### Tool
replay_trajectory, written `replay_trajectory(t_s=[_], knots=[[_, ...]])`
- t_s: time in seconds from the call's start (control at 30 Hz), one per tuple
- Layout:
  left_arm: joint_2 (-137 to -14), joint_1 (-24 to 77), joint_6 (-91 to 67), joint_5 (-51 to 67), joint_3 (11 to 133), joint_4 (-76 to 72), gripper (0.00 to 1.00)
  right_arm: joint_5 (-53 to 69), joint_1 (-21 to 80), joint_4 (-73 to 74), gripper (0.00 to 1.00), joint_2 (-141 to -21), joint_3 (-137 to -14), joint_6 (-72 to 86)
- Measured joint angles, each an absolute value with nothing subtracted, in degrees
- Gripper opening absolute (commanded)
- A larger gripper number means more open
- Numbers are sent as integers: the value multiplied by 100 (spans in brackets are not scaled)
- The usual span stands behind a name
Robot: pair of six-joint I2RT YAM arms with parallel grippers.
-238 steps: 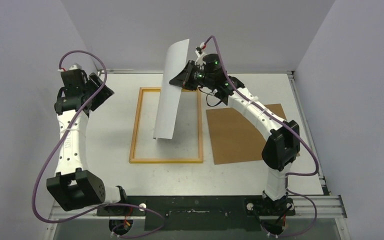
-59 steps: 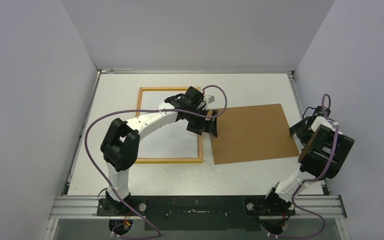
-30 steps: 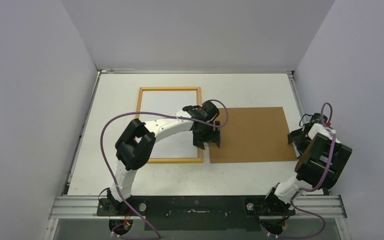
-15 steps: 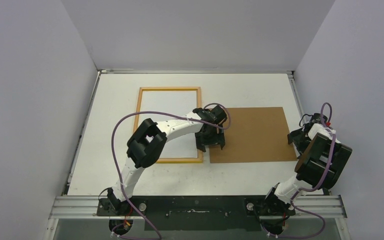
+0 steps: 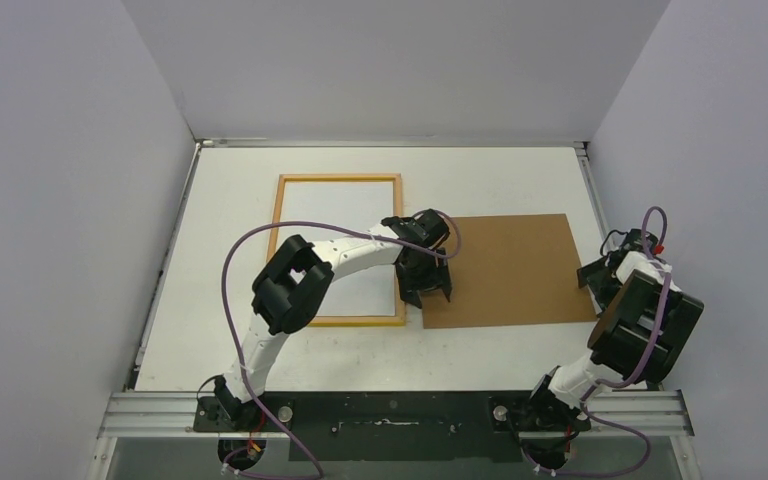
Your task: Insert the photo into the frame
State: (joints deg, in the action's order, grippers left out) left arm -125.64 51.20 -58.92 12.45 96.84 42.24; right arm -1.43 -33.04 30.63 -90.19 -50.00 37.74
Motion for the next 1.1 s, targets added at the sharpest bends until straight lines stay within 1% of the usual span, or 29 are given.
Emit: replay_trajectory(t_s=[0.4,0.8,1.1], knots=[[-12564,5004,-5433,1367,9837,4311,63,30,-3291,2823,76,-8648,-4657,3715],[-12558,4869,-5168,1476,10029,4431,61,-71,-3140,3028,75,-7658,-4495,3712],[-12199,4788,-4978,1262,10029,4692,61,-67,-3089,3271,75,-7430,-4134,3712]])
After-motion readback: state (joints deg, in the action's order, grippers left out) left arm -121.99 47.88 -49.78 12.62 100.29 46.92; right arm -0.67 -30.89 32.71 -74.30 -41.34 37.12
